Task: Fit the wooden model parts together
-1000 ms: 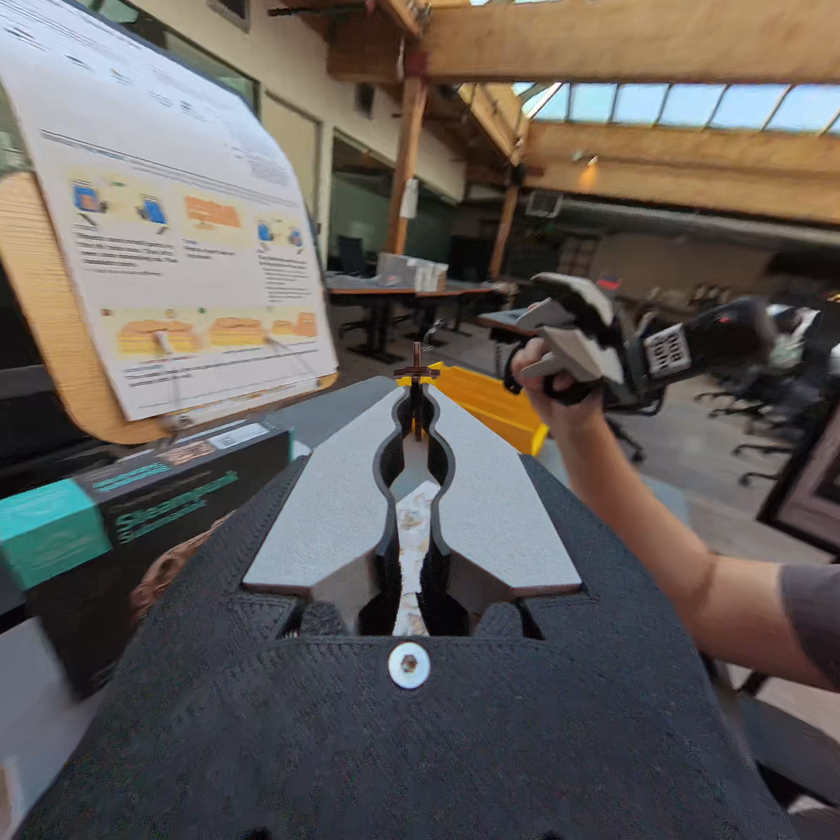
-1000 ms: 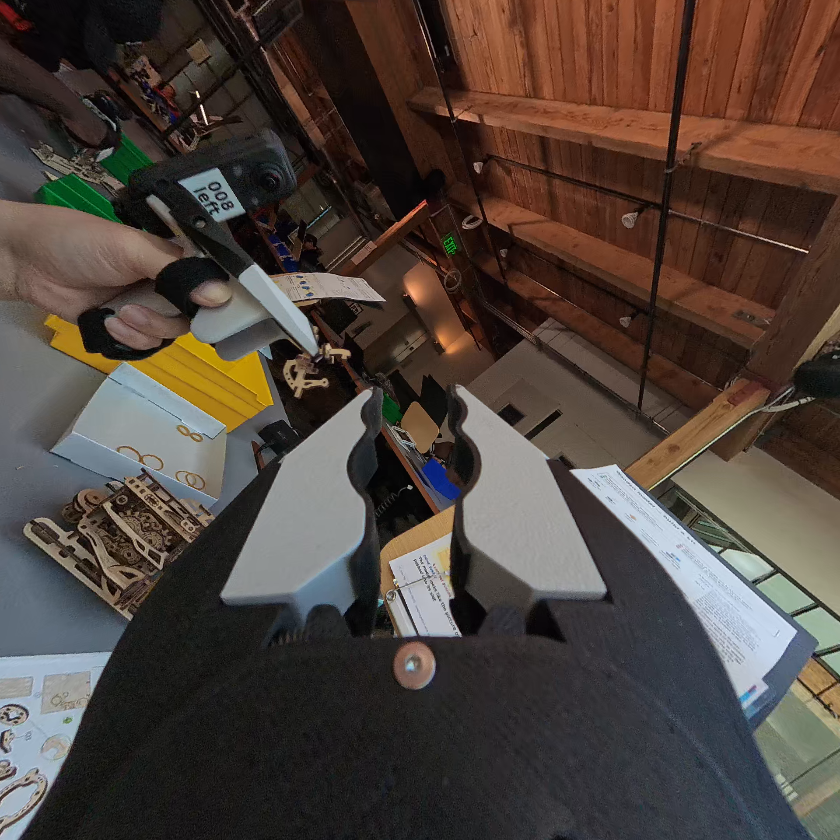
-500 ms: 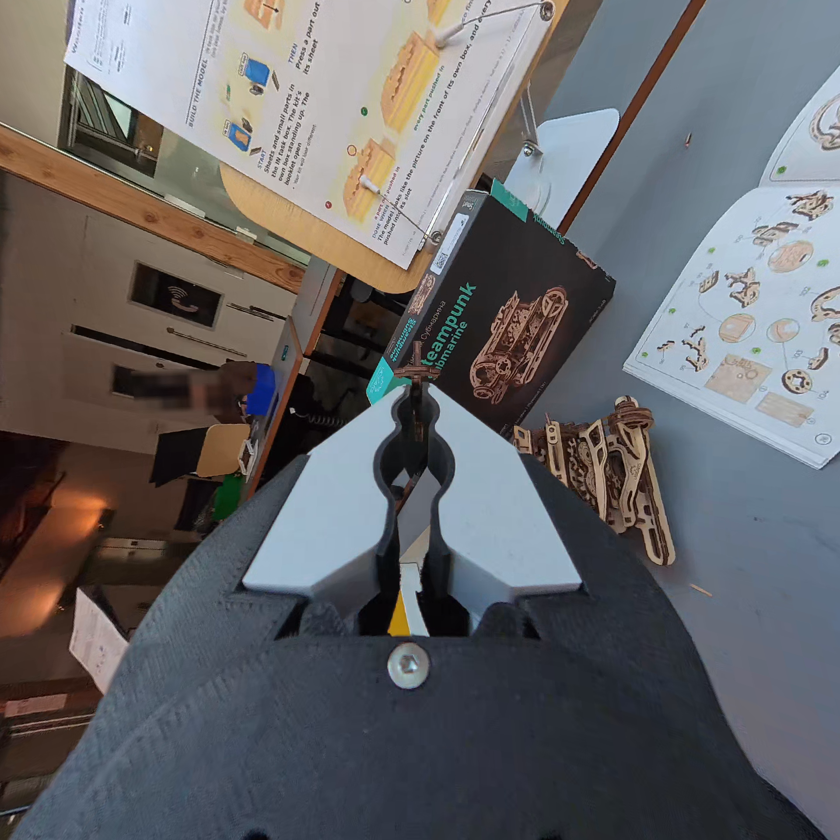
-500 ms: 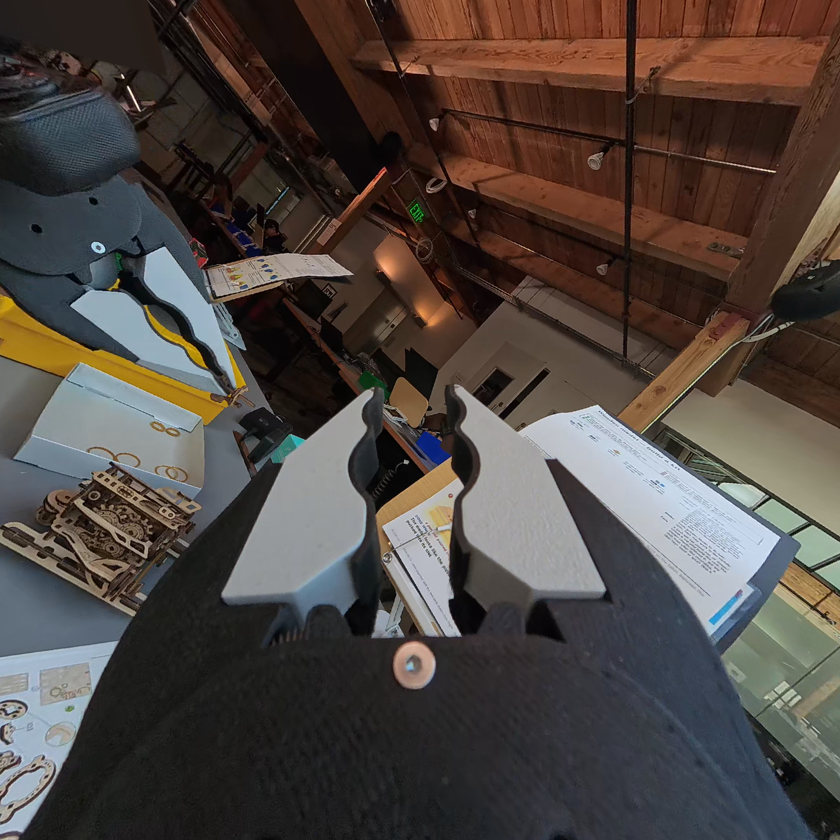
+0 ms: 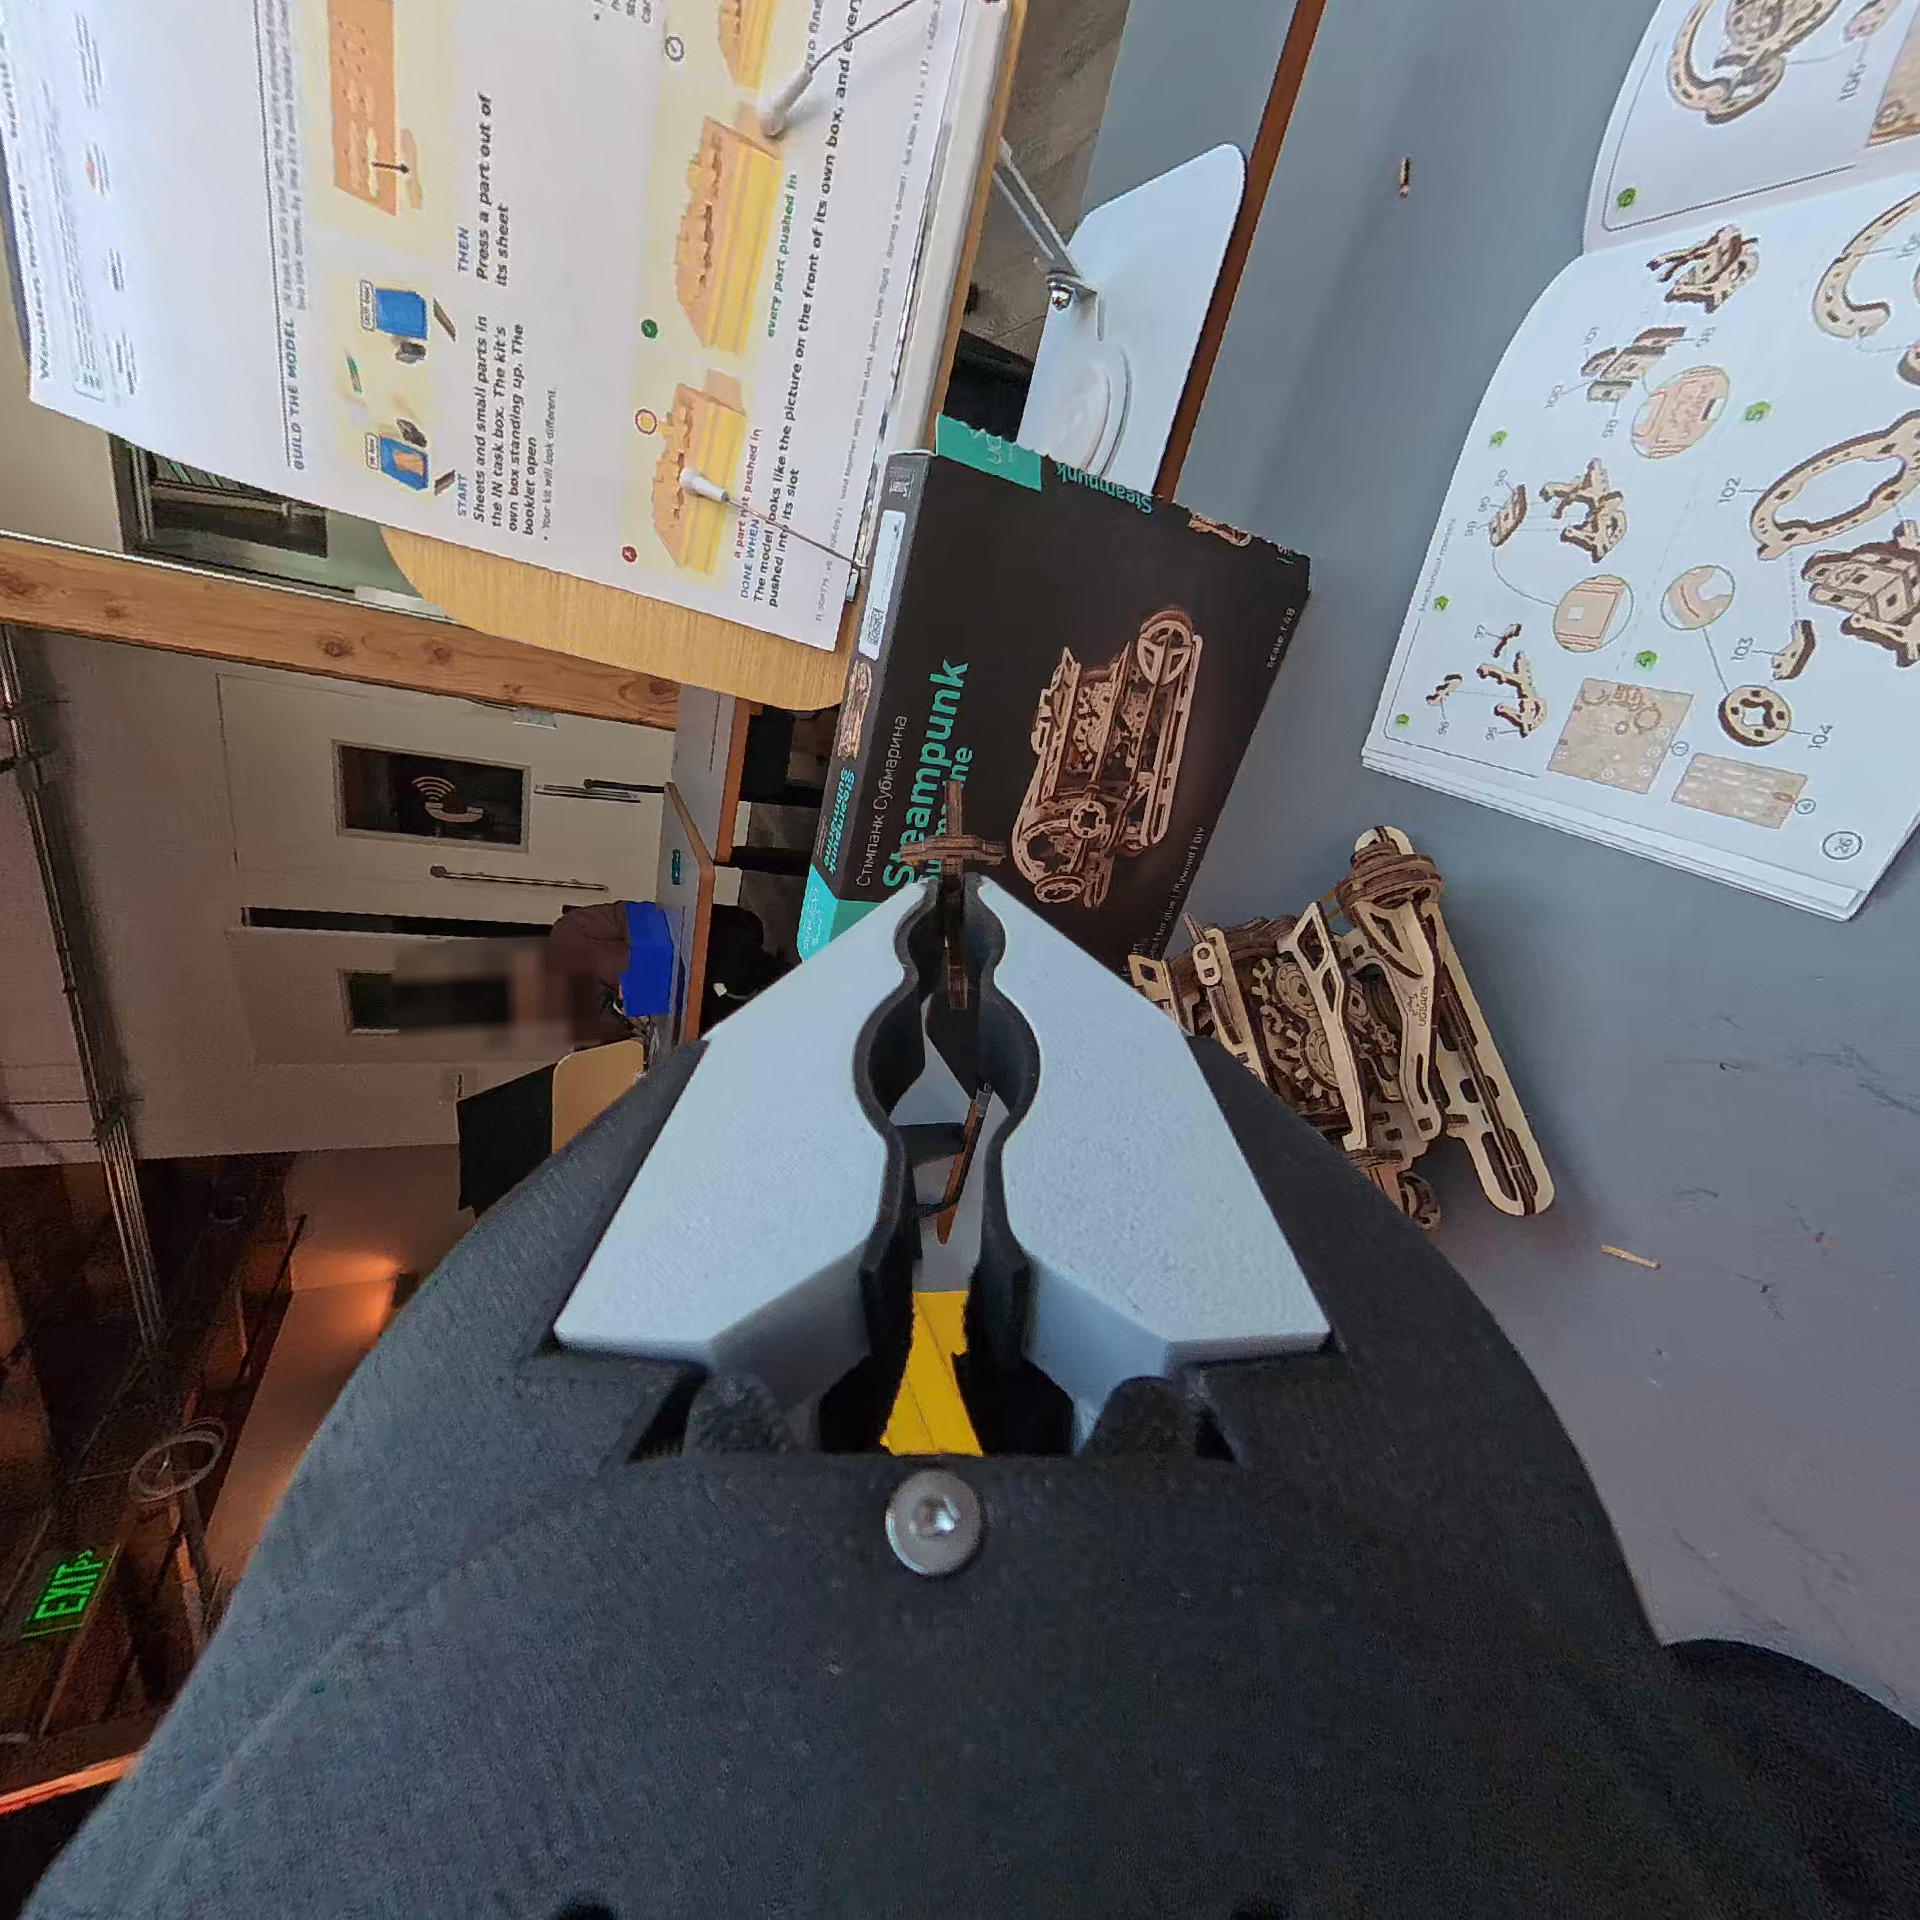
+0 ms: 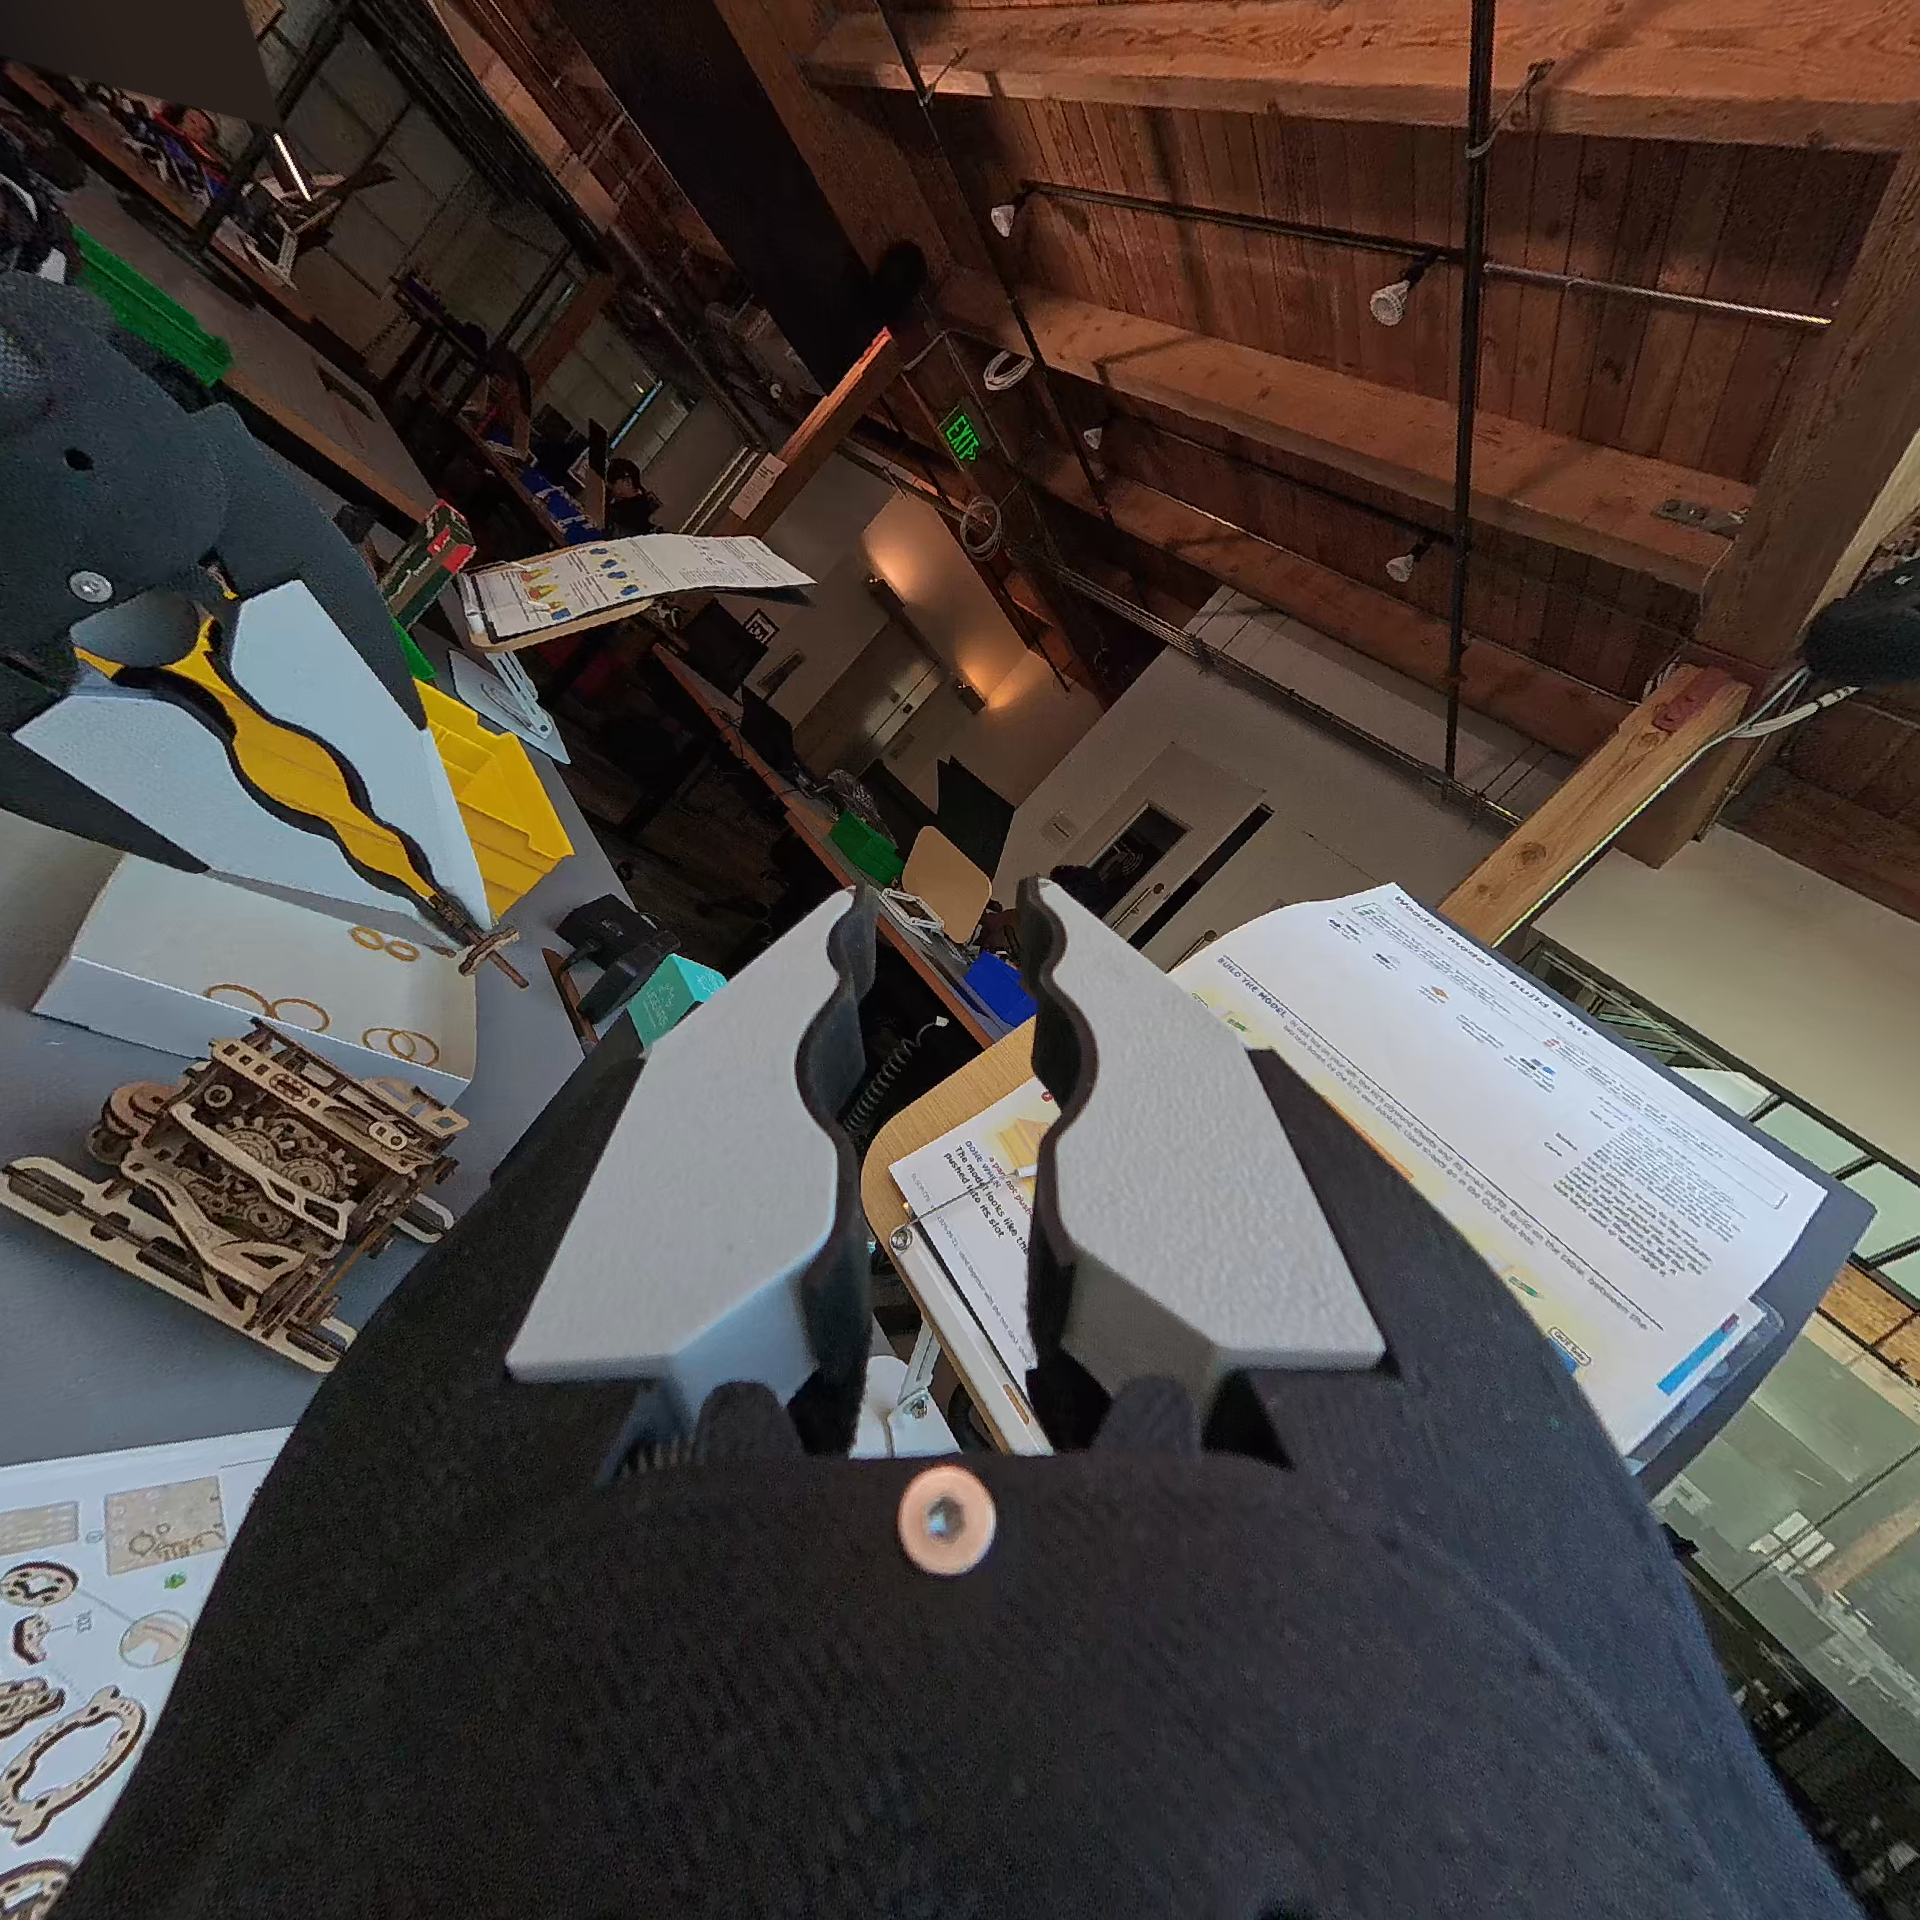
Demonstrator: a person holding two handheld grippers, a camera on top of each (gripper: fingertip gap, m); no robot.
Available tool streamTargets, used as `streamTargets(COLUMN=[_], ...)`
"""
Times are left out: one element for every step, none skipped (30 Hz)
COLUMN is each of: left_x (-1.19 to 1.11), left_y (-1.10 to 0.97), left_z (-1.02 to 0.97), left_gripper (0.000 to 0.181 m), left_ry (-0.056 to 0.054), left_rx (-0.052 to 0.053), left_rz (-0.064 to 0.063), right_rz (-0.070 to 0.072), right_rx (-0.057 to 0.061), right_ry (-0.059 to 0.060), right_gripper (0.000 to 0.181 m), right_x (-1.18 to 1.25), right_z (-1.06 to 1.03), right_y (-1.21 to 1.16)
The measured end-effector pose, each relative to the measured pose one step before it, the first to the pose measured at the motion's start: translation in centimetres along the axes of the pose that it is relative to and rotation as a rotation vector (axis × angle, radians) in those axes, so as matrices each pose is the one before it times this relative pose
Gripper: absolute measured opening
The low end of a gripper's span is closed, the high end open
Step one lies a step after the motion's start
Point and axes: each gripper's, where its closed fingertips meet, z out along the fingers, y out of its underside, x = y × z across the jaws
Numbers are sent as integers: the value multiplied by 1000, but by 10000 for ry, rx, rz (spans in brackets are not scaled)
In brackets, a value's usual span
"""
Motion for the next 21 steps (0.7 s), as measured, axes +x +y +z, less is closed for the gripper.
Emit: streamTargets(left_x=[183, 240, 256, 176, 131, 187, 120, 66, 61, 48, -31, -148, -364, -527, -555, -491, -258, 66, 335, 609, 705], left_y=[-177, -155, -174, -211, -151, -93, -56, -55, -37, -14, -65, -344, -682, -910, -1158, -1497, -1797, -2024, -1987, -1656, -1141], left_z=[9, 21, 11, -7, 12, 17, 29, 28, 17, 9, -24, -136, -309, -496, -703, -957, -1164, -1272, -1227, -1030, -752], left_gripper=[0, 0, 0, 0, 0, 0, 0, 0, 0, 0, 0, 0, 0, 0, 0, 0, 0, 0, 0, 0, 0], left_ry=[22, 89, 98, 27, 11, 65, 43, 21, 46, 50, 50, 65, 111, 240, 392, 548, 723, 920, 1012, 1046, 943], left_rx=[30, 10, 27, 63, 26, -9, -10, 9, 23, 28, 97, 351, 652, 831, 992, 1164, 1287, 1339, 1243, 977, 656], left_rz=[109, 50, 71, 110, 94, 67, 31, -2, -26, -52, -120, -329, -718, -1128, -1396, -1534, -1601, -1581, -1505, -1317, -998], right_rz=[15, 14, 13, 10, -4, -19, -13, 8, 15, 18, 19, 13, 11, 18, 28, 3, -48, -89, -89, -46, 1], right_rx=[-12, -10, -2, -8, -16, -26, -28, -11, 6, 8, 4, 10, 31, 36, 31, 44, 78, 137, 204, 223, 185], right_ry=[4, 13, 7, -4, 2, 9, 6, 1, -1, 6, 0, 7, 11, 20, 17, -7, -25, -65, -131, -248, -283], right_gripper=[26, 26, 26, 26, 26, 26, 26, 26, 26, 26, 26, 26, 26, 26, 26, 26, 26, 26, 26, 25, 24], right_x=[27, 29, 22, -1, -4, 12, 14, -4, 9, 18, 15, 13, 8, 30, 9, -53, -139, -266, -417, -645, -739], right_z=[-13, -5, 0, 1, 7, 9, 2, 5, -7, 7, -6, 0, -6, 3, 23, 38, 41, 49, 87, 138, 218], right_y=[48, 50, 25, 26, 35, 49, 60, 36, 7, -3, -10, -48, -113, -162, -227, -333, -513, -743, -999, -1168, -1236])
